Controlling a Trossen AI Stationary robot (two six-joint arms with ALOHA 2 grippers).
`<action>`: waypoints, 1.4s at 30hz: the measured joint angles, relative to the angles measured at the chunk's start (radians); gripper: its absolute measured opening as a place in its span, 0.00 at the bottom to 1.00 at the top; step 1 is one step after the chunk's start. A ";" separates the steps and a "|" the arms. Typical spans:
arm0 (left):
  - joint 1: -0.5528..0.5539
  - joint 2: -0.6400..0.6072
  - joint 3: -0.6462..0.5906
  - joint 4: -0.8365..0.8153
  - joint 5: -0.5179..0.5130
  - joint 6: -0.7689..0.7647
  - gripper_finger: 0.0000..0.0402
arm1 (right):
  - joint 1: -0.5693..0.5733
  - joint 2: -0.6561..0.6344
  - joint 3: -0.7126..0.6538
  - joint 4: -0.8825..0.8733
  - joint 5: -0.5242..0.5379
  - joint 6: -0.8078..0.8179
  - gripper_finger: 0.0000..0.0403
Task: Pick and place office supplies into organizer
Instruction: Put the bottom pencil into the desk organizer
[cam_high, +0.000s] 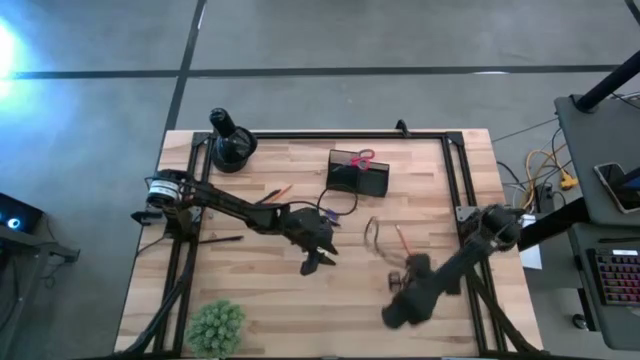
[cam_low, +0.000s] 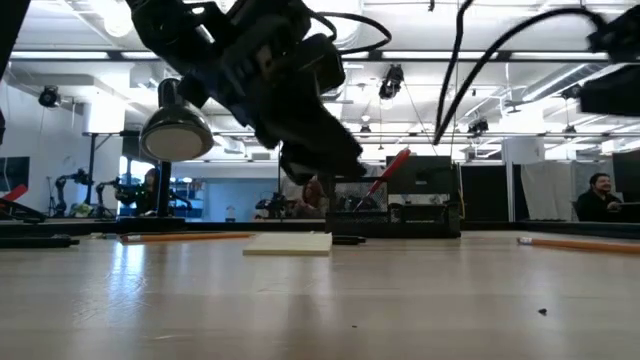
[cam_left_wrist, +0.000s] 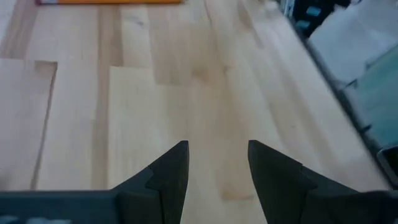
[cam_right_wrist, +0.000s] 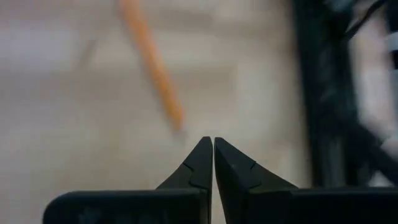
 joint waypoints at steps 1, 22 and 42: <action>-0.003 -0.001 -0.001 0.013 0.002 -0.025 0.38 | -0.014 -0.031 -0.043 -0.024 0.010 0.000 0.02; -0.059 -0.004 -0.004 0.015 0.005 -0.144 0.38 | -0.150 -0.328 -0.658 0.497 0.021 -0.057 0.02; -0.031 0.020 -0.012 -0.013 -0.091 -0.091 0.38 | -0.150 -0.207 -0.394 0.519 0.248 -0.097 0.02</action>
